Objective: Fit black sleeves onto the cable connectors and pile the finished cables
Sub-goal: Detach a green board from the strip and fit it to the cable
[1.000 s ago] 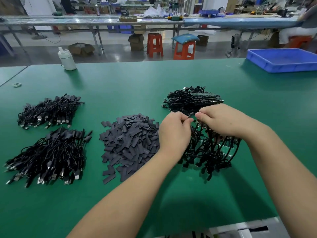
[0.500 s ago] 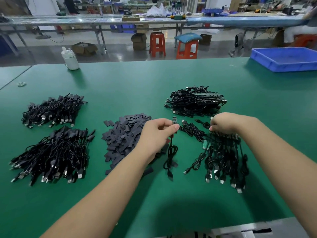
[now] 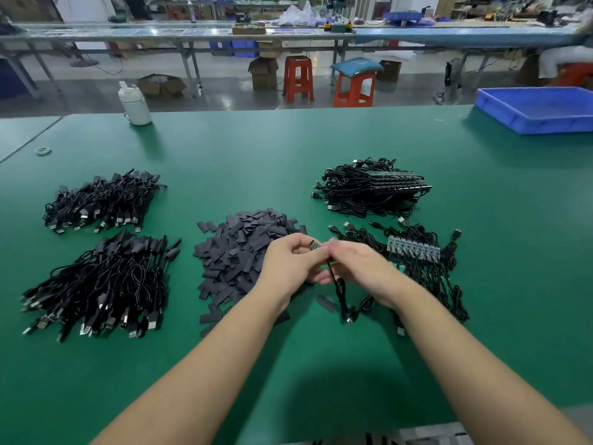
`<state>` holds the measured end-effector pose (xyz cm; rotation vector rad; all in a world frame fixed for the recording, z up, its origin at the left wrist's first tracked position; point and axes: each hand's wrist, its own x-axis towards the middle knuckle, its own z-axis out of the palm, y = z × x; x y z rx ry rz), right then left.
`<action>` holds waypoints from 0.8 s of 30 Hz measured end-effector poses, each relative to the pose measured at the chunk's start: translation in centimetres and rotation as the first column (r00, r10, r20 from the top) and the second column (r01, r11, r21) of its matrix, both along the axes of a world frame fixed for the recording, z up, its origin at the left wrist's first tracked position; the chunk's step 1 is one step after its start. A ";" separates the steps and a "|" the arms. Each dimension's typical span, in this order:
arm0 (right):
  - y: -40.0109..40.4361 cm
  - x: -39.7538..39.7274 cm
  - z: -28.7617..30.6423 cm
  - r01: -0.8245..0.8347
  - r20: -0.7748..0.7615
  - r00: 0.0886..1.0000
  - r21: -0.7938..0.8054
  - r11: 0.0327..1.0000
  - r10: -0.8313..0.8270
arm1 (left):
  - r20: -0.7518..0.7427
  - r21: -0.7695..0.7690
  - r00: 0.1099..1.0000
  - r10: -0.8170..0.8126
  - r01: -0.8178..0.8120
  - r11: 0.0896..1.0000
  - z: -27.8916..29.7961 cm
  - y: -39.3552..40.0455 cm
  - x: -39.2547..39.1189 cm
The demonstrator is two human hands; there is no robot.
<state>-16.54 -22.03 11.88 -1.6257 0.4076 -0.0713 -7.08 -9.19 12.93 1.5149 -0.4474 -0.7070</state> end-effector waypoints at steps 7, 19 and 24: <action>0.8 -0.8 -1.8 0.130 -0.056 0.986 -0.314 0.941 -0.155 | 0.042 0.090 0.993 0.113 -0.117 0.989 -2.8 0.6 1.4; -0.8 -1.1 -6.3 -0.026 -0.406 0.887 -0.522 0.852 -0.222 | 0.600 0.759 0.352 -0.719 0.034 0.650 -9.5 0.3 -0.7; -0.8 -1.1 -6.8 0.031 -0.346 0.910 -0.492 0.870 -0.228 | 0.470 0.828 0.441 -0.765 0.080 0.555 -8.7 -0.1 -0.6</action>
